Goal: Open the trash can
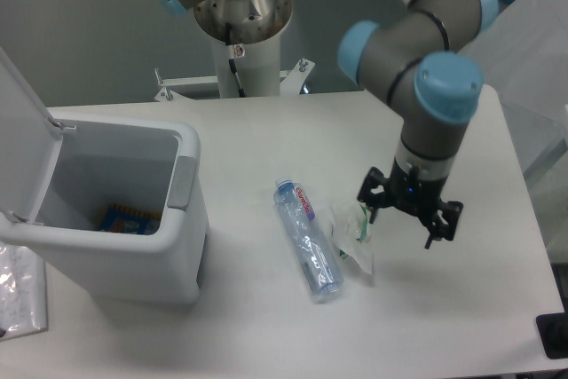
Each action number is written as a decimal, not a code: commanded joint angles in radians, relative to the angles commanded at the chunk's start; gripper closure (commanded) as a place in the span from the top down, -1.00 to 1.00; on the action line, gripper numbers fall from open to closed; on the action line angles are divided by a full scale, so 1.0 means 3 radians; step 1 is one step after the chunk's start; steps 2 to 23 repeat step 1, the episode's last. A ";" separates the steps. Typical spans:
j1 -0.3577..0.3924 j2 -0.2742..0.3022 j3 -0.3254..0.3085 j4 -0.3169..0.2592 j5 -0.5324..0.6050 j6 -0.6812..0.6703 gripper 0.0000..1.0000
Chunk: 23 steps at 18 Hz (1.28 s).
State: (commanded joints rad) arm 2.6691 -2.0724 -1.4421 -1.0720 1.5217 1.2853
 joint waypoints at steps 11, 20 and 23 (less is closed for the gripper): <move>0.0005 -0.0010 0.0051 -0.0107 0.0000 0.0016 1.00; 0.0005 -0.0010 0.0051 -0.0107 0.0000 0.0016 1.00; 0.0005 -0.0010 0.0051 -0.0107 0.0000 0.0016 1.00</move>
